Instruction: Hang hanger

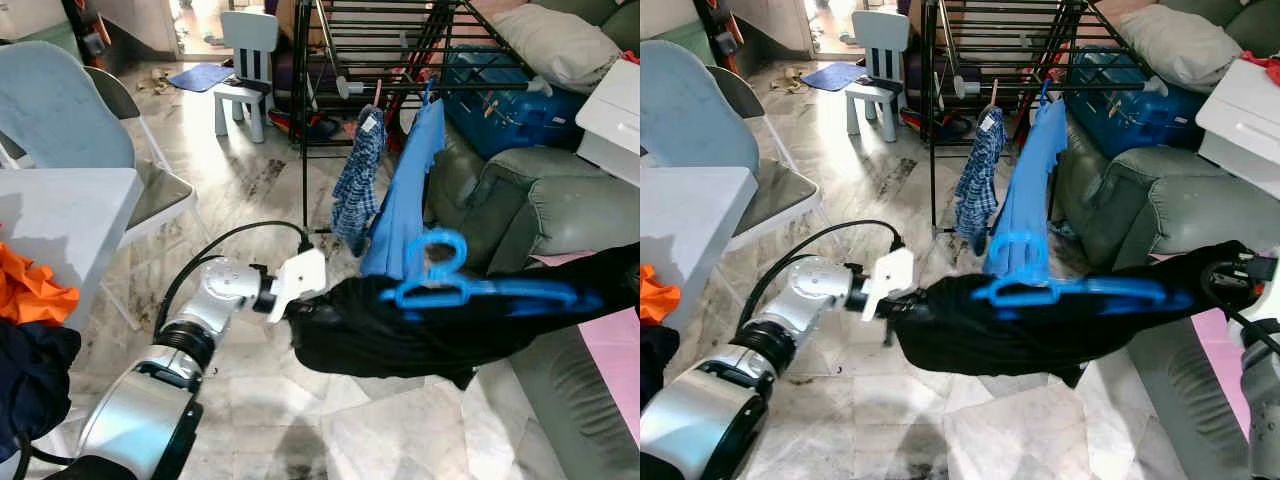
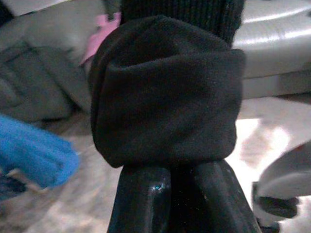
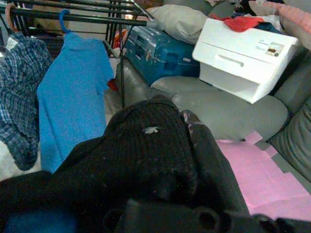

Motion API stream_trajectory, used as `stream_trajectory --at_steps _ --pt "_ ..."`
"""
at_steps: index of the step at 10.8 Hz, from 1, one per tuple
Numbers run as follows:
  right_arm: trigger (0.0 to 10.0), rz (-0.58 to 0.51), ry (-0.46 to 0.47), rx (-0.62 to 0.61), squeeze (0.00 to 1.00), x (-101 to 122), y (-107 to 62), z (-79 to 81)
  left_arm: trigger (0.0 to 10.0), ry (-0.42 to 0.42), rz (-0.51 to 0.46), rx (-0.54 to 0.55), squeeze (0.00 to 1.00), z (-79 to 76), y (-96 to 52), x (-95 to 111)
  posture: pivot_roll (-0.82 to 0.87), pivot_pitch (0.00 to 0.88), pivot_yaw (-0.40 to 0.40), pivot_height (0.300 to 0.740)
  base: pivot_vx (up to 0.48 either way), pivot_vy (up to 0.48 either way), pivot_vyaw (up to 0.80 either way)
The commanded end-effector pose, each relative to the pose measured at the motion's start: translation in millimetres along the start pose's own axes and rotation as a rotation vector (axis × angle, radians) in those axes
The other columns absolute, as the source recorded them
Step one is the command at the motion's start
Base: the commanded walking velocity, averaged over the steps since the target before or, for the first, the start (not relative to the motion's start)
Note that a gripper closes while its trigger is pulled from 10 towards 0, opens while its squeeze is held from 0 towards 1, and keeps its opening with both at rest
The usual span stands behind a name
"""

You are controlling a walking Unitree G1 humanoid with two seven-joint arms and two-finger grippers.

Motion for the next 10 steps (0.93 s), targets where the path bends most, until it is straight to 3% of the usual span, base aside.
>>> stream_trajectory --at_steps 1,3,5,6,8,10 --pt "0.0 -0.026 -0.025 -0.009 0.00 9 -0.7 -3.9 0.0 0.032 0.022 0.043 0.00 7.6 -3.3 7 -0.03 0.000 -0.066 0.740 0.000 0.000 0.00" --pt "0.0 -0.031 -0.045 0.002 0.00 12 -0.2 0.8 0.0 0.039 0.072 0.212 0.00 19.4 -3.0 0 -0.03 0.000 -0.065 0.740 0.000 0.000 0.00" --pt "0.0 -0.041 -0.084 0.036 0.00 13 3.8 15.5 0.0 0.069 0.119 0.273 0.00 21.0 3.0 -4 -0.03 0.000 -0.063 0.740 0.000 0.000 0.00" --pt "0.0 -0.052 -0.080 0.082 0.00 14 8.9 35.5 0.0 0.063 0.119 0.375 0.00 25.5 11.3 -3 -0.03 0.000 -0.063 0.740 0.000 0.000 0.00" --pt "0.0 -0.075 -0.039 0.184 0.00 19 15.4 80.2 0.0 -0.003 0.031 0.522 0.00 30.7 26.5 10 -0.03 0.000 -0.063 0.740 0.000 0.000 0.00" --pt "0.0 -0.064 -0.047 0.383 0.00 12 2.9 130.9 0.0 -0.120 -0.100 0.617 0.00 35.3 37.8 30 -0.03 0.000 -0.063 0.740 0.000 0.000 0.00"
Point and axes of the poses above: a point about 5 cm out from each wrist's last joint towards the gripper, its own y axis pointing out of the wrist towards the gripper, its own x axis along the axis of the wrist's last joint, z = x × y, the point moved 2 cm from there along y, pointing out of the wrist towards the gripper, and after that the axes turned 15 degrees about -y, right-handed, at the moved point
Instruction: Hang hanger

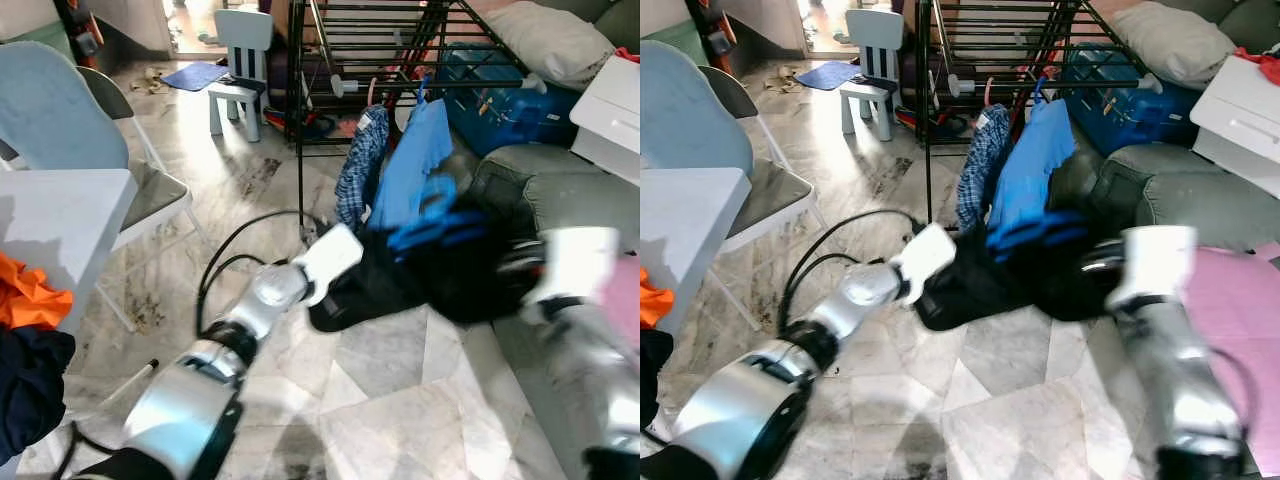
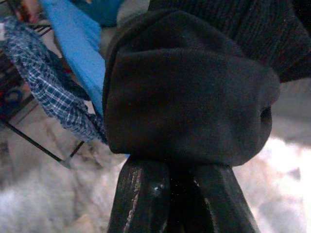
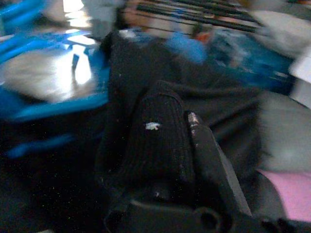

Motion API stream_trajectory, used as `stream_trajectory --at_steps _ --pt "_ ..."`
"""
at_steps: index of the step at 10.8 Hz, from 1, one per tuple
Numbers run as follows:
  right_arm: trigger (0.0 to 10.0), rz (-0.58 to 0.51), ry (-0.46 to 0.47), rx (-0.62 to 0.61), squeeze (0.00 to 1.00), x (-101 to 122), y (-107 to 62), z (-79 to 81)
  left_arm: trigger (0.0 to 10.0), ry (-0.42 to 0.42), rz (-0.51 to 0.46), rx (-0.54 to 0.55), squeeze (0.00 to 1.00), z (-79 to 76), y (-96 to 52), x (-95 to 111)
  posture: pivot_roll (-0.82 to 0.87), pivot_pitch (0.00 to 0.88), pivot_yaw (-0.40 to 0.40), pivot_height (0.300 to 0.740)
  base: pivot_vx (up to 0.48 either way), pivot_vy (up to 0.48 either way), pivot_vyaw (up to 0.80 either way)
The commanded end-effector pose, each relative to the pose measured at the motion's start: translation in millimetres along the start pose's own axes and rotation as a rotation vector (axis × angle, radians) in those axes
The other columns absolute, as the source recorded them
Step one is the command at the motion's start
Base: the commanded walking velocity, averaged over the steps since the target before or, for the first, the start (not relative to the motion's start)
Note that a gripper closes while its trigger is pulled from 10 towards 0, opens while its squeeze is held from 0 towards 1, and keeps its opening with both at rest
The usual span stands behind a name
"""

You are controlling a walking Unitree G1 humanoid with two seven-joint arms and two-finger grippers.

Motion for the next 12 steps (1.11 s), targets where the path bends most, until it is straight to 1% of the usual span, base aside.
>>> stream_trajectory --at_steps 1,3,4,12 --pt "0.0 -0.004 -0.013 0.106 0.00 0 -4.2 19.7 0.0 -0.069 -0.072 0.068 0.00 7.4 2.8 20 -0.03 0.000 -0.061 0.740 0.000 0.000 0.00" --pt "0.0 0.046 -0.007 0.287 0.00 -14 -21.1 51.3 0.0 -0.146 -0.087 0.102 0.00 6.5 6.2 23 -0.04 0.000 -0.057 0.740 0.000 0.000 0.00" --pt "0.0 0.053 -0.015 0.308 0.00 -16 -23.3 54.5 0.0 -0.158 -0.088 0.104 0.00 6.2 6.5 24 -0.04 0.000 -0.056 0.740 0.000 0.000 0.00" --pt "0.0 0.053 -0.015 0.308 0.00 -16 -23.3 54.5 0.0 -0.158 -0.088 0.104 0.00 6.2 6.5 24 -0.04 0.000 -0.056 0.740 0.000 0.000 0.00"
Point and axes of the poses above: a point about 5 cm out from each wrist's last joint towards the gripper, its own y axis pointing out of the wrist towards the gripper, its own x axis along the axis of the wrist's last joint, z = x × y, the point moved 2 cm from there along y, pointing out of the wrist towards the gripper, and after that the axes turned 15 degrees about -y, right-handed, at the moved point
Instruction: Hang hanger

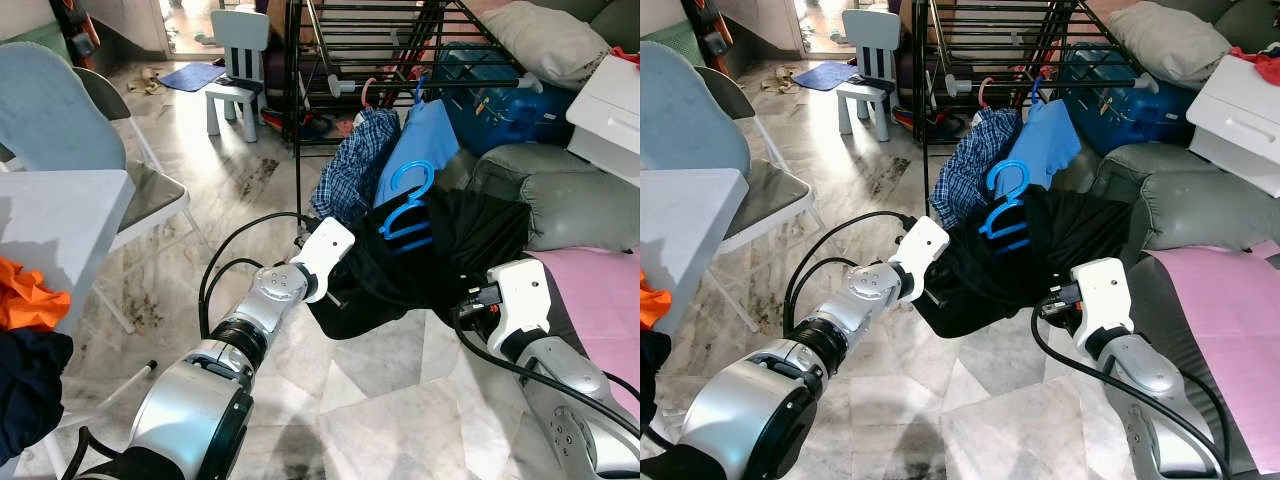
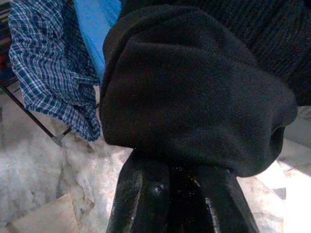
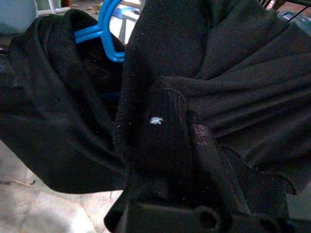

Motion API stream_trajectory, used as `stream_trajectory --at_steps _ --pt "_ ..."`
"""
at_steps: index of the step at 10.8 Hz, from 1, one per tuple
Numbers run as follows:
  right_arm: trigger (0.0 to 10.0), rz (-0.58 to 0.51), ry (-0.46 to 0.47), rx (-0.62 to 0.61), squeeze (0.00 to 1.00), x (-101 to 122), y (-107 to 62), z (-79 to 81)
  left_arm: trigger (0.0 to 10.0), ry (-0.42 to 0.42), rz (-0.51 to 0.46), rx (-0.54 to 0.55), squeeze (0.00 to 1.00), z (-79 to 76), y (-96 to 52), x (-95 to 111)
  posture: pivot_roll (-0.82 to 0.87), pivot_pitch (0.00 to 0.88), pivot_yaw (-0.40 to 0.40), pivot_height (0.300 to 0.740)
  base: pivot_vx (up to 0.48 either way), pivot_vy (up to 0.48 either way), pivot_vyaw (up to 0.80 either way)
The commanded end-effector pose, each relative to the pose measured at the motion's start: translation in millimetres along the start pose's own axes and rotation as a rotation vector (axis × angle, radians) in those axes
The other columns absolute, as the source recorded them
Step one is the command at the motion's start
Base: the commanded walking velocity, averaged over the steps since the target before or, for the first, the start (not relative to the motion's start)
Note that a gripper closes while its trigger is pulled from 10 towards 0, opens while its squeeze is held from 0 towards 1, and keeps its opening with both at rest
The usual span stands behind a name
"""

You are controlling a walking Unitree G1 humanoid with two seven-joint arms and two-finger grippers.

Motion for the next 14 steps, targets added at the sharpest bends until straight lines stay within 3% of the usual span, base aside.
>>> stream_trajectory --at_steps 1,2,3,5,6,7,9,11,13,14 --pt "0.0 -0.007 0.012 0.089 0.00 2 1.8 16.7 0.0 -0.020 -0.110 0.031 0.00 -0.1 4.2 31 -0.04 0.000 -0.056 0.740 0.000 0.000 0.00" --pt "0.0 -0.007 0.012 0.089 0.00 2 1.8 16.7 0.0 -0.020 -0.110 0.031 0.00 -0.1 4.2 31 -0.04 0.000 -0.056 0.740 0.000 0.000 0.00" --pt "0.0 0.110 -0.020 0.084 0.00 -32 -6.3 26.4 4.1 -0.169 -0.180 0.055 0.00 12.3 -3.9 26 -0.03 0.000 -0.056 0.740 0.000 0.000 0.00" --pt "0.0 0.093 -0.019 -0.019 0.00 -32 2.9 19.1 3.2 -0.194 -0.230 0.136 0.00 25.0 -14.8 10 -0.03 0.000 -0.061 0.740 0.000 0.000 0.00" --pt "0.0 0.095 -0.016 -0.012 0.00 -34 5.8 24.7 2.7 -0.225 -0.220 0.176 0.00 27.2 -16.9 0 -0.02 0.000 -0.069 0.740 0.000 0.000 0.00" --pt "0.0 0.097 -0.013 0.017 0.00 -36 6.9 32.6 4.0 -0.228 -0.212 0.202 0.00 28.1 -17.7 -4 -0.01 0.000 -0.076 0.740 0.000 0.000 0.00" --pt "0.0 0.115 -0.009 0.161 0.00 -44 7.8 66.3 3.9 -0.282 -0.188 0.242 0.00 27.3 -17.0 -13 -0.01 0.000 -0.086 0.740 0.000 0.000 0.00" --pt "0.0 0.193 -0.028 0.266 0.00 -64 0.7 87.6 4.1 -0.251 -0.157 0.259 0.00 26.8 -19.6 -25 0.00 0.000 -0.064 0.740 0.000 0.000 0.00" --pt "0.0 0.186 -0.013 0.113 0.00 -70 3.2 81.4 4.6 -0.274 -0.129 0.319 0.00 28.3 -28.1 -50 -0.02 0.000 -0.029 0.740 0.000 0.000 0.00" --pt "0.0 0.176 -0.014 -0.064 0.00 -72 4.2 66.1 6.0 -0.292 -0.110 0.350 0.00 29.3 -36.2 -68 -0.02 0.000 -0.025 0.740 0.000 0.000 0.00"
Point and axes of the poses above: a point about 5 cm out from each wrist's last joint towards the gripper, its own y axis pointing out of the wrist towards the gripper, its own x axis along the axis of the wrist's last joint, z = x × y, the point moved 2 cm from there along y, pointing out of the wrist towards the gripper, and after that the axes turned 15 degrees about -y, right-handed, at the moved point
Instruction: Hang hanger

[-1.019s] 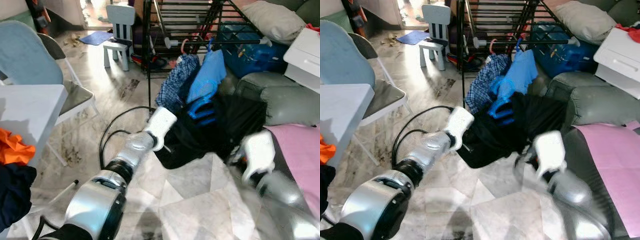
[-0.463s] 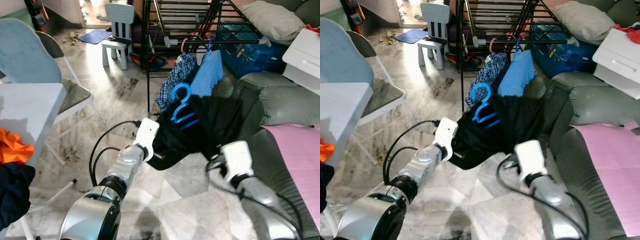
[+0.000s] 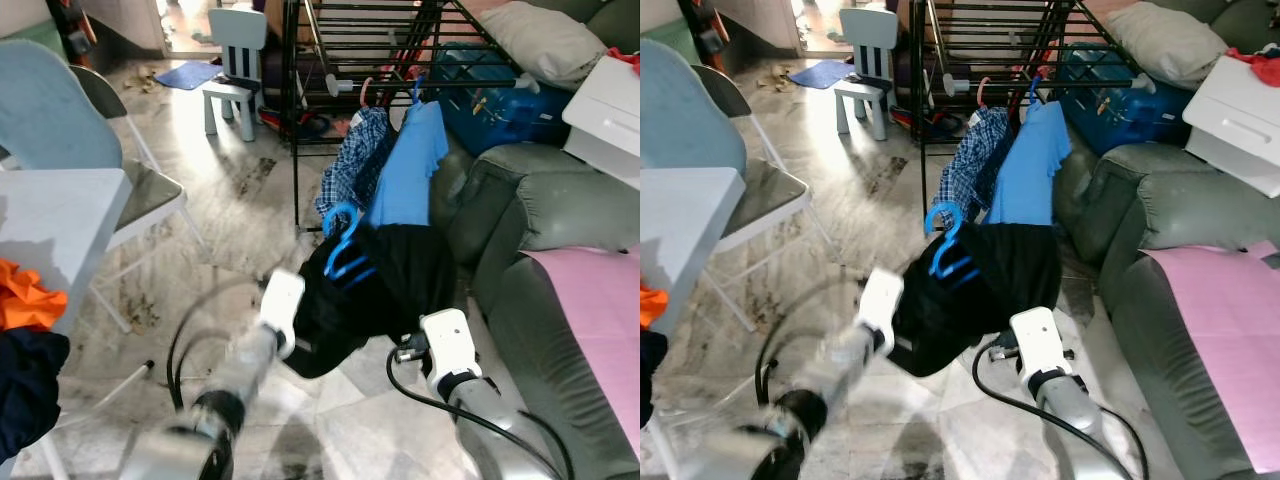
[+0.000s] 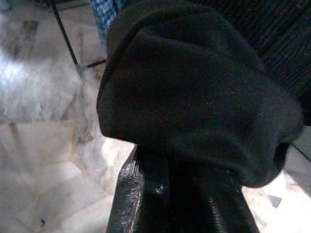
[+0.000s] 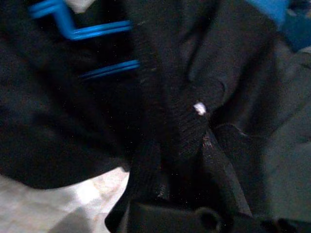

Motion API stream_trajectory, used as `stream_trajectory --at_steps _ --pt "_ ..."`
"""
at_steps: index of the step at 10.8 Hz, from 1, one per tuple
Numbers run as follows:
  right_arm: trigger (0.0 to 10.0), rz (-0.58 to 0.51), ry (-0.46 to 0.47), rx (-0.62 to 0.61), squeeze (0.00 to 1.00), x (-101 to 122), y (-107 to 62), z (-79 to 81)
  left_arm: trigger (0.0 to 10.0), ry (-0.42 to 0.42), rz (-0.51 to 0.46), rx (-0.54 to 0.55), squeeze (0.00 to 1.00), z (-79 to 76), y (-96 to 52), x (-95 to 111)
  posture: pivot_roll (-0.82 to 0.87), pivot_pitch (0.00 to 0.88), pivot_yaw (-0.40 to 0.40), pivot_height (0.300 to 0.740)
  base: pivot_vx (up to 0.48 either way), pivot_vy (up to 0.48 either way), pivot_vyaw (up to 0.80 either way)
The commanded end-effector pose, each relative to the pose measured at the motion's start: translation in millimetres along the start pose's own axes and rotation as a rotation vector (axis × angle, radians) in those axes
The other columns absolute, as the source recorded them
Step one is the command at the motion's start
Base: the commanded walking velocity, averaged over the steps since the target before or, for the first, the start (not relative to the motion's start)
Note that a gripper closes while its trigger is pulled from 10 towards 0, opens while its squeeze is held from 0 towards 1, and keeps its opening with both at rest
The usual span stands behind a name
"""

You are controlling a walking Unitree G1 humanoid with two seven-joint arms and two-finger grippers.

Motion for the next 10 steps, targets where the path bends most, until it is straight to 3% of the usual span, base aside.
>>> stream_trajectory --at_steps 1,2,3,4,5,7,8,9,10 --pt "0.0 0.045 0.030 -0.055 0.00 -13 -4.4 -5.2 8.5 -0.032 -0.149 0.056 0.00 7.2 1.3 31 -0.02 0.000 -0.022 0.740 0.000 0.000 0.00" --pt "0.0 0.073 0.056 -0.115 0.00 -20 -7.6 -14.6 9.3 -0.035 -0.134 0.073 0.00 12.1 -0.9 25 -0.02 0.000 -0.019 0.740 0.000 0.000 0.00" --pt "0.0 0.141 0.151 -0.116 0.00 -37 -14.3 -14.4 10.0 -0.057 -0.092 0.107 0.00 17.8 -3.4 15 -0.03 0.000 -0.017 0.740 0.000 0.000 0.00" --pt "0.0 0.183 0.188 -0.047 0.00 -45 -19.5 -3.9 10.0 -0.069 -0.085 0.116 0.00 18.5 -4.0 12 -0.04 0.000 -0.014 0.740 0.000 0.000 0.00" --pt "0.0 0.227 0.173 0.205 0.00 -53 -34.7 31.0 9.8 -0.076 -0.087 0.101 0.00 12.2 -0.5 16 -0.04 0.000 -0.014 0.740 0.000 0.000 0.00" --pt "0.0 0.253 0.124 0.290 0.00 -58 -42.0 40.0 10.0 -0.161 -0.074 0.061 0.00 -1.3 6.3 21 -0.05 0.000 -0.016 0.740 0.000 0.000 0.00" --pt "2.2 0.264 0.077 0.301 0.00 -60 -42.0 38.5 10.0 -0.176 -0.063 0.020 0.00 -9.8 8.8 22 -0.06 0.000 -0.016 0.740 0.000 0.000 0.00" --pt "10.0 0.275 0.000 0.305 0.84 -62 -41.7 32.4 10.0 -0.169 -0.057 -0.069 0.00 -23.0 10.7 24 -0.06 0.000 -0.018 0.740 0.000 0.000 0.00" --pt "10.0 0.280 -0.075 0.344 1.00 -63 -44.2 29.8 10.0 -0.157 -0.053 -0.127 0.00 -28.3 10.0 22 -0.06 0.000 -0.018 0.740 0.000 0.000 0.00"
Point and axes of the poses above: a point about 5 cm out from each wrist's last joint towards the gripper, its own y axis pointing out of the wrist towards the gripper, its own x axis along the axis of the wrist's last joint, z = x × y, the point moved 2 cm from there along y, pointing out of the wrist towards the gripper, and after that the axes turned 15 degrees about -y, right-handed, at the moved point
